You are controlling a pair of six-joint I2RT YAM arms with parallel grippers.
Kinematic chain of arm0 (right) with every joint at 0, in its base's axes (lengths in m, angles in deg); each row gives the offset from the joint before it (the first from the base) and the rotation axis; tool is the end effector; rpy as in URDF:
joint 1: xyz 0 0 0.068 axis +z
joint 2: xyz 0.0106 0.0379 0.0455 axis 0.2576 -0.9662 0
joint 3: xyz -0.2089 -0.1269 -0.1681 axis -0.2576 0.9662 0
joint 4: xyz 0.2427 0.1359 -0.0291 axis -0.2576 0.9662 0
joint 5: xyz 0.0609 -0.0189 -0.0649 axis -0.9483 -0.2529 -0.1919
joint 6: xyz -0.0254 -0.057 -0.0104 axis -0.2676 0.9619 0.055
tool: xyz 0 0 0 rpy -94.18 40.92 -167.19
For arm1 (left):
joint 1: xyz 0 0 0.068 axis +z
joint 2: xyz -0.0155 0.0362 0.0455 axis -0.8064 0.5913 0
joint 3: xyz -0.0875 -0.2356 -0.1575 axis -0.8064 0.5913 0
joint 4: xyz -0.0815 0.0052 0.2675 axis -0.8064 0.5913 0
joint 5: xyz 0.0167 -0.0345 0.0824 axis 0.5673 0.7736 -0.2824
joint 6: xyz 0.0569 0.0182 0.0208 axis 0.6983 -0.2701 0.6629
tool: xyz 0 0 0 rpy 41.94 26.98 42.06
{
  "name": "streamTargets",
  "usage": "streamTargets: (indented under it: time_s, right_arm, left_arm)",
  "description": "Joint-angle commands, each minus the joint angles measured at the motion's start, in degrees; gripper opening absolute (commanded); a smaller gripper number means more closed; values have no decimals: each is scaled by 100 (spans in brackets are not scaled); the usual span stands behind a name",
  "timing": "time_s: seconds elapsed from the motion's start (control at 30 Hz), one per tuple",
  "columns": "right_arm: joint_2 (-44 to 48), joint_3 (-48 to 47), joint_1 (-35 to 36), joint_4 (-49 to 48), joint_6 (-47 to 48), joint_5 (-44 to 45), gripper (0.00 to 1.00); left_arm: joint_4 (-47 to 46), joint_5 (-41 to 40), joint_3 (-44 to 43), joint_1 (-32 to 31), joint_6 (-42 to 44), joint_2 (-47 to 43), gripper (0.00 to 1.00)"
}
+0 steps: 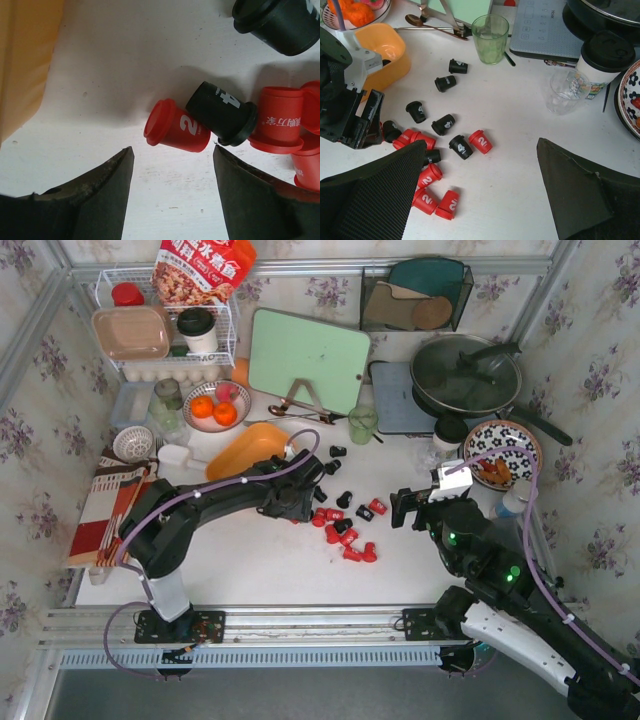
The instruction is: Mix the coffee capsules in the storage basket
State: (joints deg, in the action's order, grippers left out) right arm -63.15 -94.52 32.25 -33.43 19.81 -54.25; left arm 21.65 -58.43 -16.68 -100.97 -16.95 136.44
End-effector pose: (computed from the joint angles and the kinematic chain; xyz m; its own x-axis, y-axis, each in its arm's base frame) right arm 0.1014 0.0708 0.3342 -0.2097 -0.0088 -0.9777 -0.2307 0.9722 0.0408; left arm 0.2701 -0.2768 0.1871 -0.8854 0.1920 -0.4234 0.2281 0.9730 -0.0357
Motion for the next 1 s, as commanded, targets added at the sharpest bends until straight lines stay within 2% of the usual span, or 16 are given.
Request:
streamTargets:
  time_s: [0.0, 0.53, 0.63, 0.77, 0.97]
  right_arm:
    - [-40, 22, 4, -201, -9, 1, 100]
    - [-137, 22, 2, -184, 0, -17, 100]
    - [-133, 22, 1, -180, 0, -10, 100]
    - [-133, 27, 2, -190, 0, -10, 100]
    - [-140, 27, 2, -187, 0, -9, 100]
  left_arm:
    - [-161, -128, 37, 3, 51, 87, 68]
    - [-584, -192, -137, 118, 398, 448, 65]
    - [-611, -84, -119, 184, 472, 458, 57]
    - [-579, 149, -112, 200, 493, 445, 41]
    - [-385, 228, -61, 200, 390, 126, 39]
